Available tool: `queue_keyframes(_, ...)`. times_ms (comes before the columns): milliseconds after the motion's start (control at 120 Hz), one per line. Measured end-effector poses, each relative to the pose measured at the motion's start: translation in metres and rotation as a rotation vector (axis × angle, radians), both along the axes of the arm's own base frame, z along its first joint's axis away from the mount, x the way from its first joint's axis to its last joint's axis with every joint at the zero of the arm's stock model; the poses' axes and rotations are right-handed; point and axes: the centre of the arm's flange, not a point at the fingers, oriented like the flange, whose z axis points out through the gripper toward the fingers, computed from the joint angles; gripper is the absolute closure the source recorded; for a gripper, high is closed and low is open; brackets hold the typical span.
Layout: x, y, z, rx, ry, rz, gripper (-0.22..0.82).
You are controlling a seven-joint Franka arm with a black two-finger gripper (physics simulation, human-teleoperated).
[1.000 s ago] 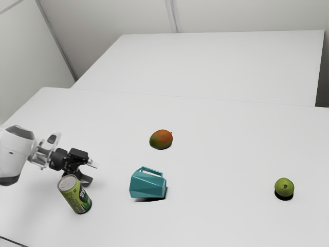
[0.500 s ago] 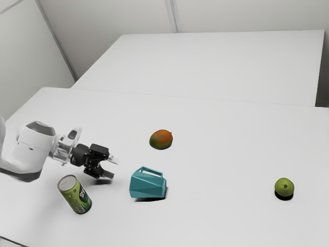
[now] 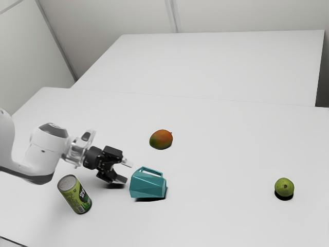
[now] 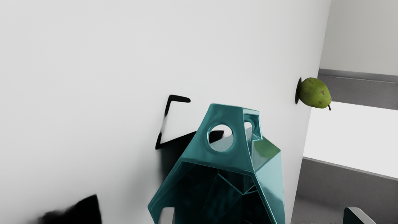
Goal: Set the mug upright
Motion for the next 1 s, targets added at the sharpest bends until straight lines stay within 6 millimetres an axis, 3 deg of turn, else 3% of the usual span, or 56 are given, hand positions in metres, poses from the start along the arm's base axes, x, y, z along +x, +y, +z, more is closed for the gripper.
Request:
queue_keyframes(200, 0.003, -0.029, 0.001, -0.005, 0.016, -0.042, 0.02)
queue_keyframes(500, 0.006, -0.052, 0.001, -0.014, 0.038, -0.048, 0.06)
queue_keyframes(900, 0.01, -0.068, 0.005, -0.009, 0.058, -0.037, 0.35)
queue_keyframes(1000, 0.011, -0.07, 0.009, -0.008, 0.054, -0.03, 0.48)
